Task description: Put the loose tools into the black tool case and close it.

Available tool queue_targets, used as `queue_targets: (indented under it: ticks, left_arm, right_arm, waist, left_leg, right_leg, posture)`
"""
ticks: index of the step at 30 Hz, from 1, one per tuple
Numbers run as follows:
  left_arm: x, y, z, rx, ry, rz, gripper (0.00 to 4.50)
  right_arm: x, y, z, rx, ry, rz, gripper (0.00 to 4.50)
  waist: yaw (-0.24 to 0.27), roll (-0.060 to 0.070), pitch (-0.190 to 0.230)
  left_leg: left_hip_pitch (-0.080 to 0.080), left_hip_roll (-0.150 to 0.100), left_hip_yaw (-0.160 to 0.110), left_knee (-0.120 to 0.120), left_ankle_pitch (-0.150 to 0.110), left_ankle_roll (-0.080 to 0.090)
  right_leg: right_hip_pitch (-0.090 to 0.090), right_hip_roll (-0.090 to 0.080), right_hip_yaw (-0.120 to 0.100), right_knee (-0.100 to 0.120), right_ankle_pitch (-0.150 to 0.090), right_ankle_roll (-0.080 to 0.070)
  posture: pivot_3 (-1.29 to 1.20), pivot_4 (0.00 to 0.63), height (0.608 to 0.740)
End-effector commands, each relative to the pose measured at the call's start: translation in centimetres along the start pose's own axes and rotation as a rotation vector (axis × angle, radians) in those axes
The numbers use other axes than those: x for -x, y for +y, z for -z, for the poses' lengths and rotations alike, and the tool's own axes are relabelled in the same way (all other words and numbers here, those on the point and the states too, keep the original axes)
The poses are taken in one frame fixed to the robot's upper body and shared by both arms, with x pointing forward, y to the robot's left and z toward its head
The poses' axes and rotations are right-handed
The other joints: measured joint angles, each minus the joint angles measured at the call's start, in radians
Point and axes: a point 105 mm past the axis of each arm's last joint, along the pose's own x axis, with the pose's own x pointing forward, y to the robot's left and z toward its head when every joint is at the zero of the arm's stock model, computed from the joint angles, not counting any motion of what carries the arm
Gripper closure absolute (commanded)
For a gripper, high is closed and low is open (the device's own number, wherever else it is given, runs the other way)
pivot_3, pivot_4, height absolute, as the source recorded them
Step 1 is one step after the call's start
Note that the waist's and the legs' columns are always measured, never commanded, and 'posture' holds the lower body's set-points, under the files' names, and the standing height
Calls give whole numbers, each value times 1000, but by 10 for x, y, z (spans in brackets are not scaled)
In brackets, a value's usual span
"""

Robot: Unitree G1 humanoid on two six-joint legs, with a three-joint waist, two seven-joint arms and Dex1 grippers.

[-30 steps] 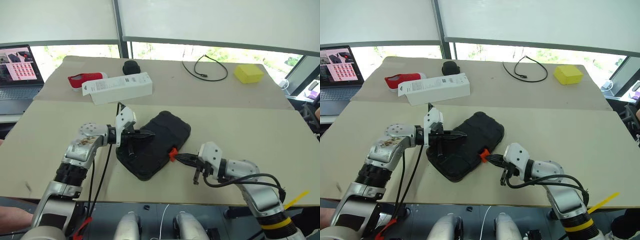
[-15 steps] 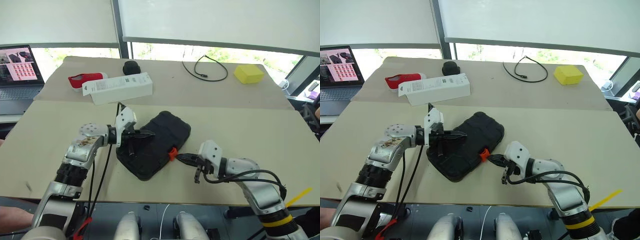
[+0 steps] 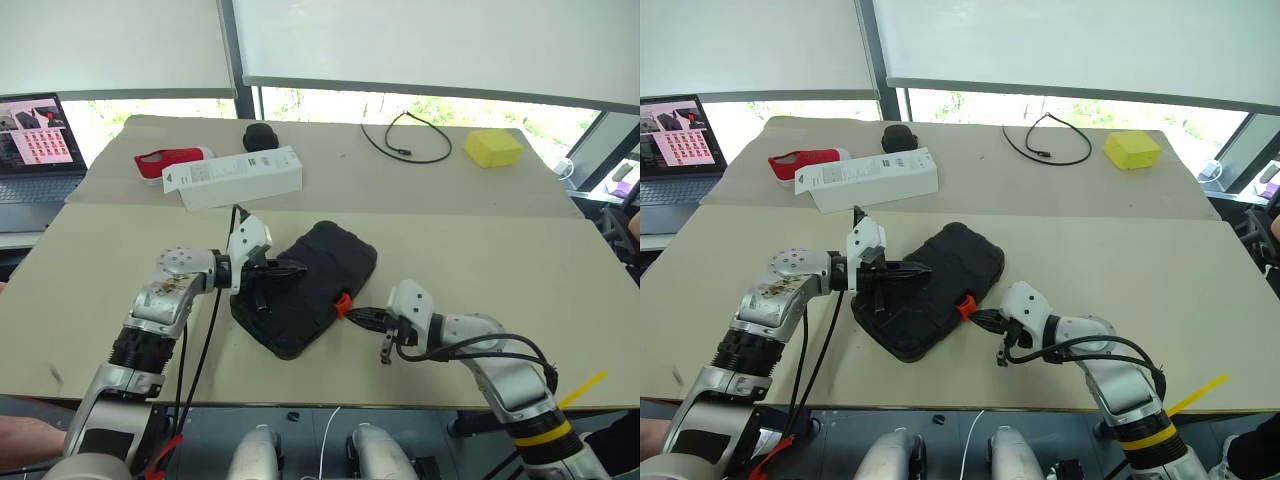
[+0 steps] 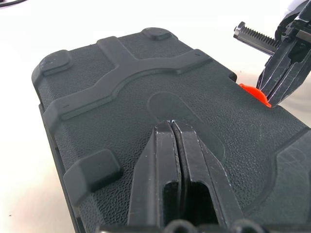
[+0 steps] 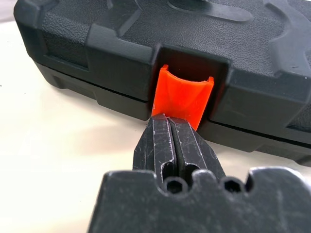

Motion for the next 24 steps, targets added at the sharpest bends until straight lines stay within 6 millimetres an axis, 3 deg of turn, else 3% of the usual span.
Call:
queue_targets:
  ticks: [1,12,19,22,24]
  left_arm:
    - [-12,-21,40,82,117,73,4404]
    - [-16,-35,54,122,149,100,4404]
    - [-8,-35,57,146,124,69,4404]
    - [4,-30,43,134,6,26,4404]
    - [18,-25,29,114,-99,-27,4021]
  right_arm:
    - [-8,-4,-14,41,-47,7,4500]
    - [-24,-6,-23,44,-89,-14,4500]
    - [-30,-8,-23,44,-105,-7,4500]
    - [-16,-7,-22,35,-103,-19,4500]
    - [0,-5,-19,10,-94,-27,4500]
  waist:
    - [0,2,-2]
    - [-9,6,-5]
    - [-18,7,-5]
    - [-23,7,-5]
    - [-24,8,-5]
  left_leg:
    - [0,0,0,0,0,0]
    - [9,0,0,-2,0,0]
    - [13,0,0,-3,0,0]
    - [14,0,0,-5,0,0]
    - [14,0,0,-8,0,0]
  right_leg:
    - [0,0,0,0,0,0]
    - [8,1,1,0,-5,3]
    - [11,1,1,-1,-5,2]
    - [11,1,1,-1,-6,2]
    - [10,1,2,-2,-6,1]
  posture:
    - [0,150,740]
    - [0,150,740]
    - [0,150,740]
    - [0,150,740]
    - [0,150,740]
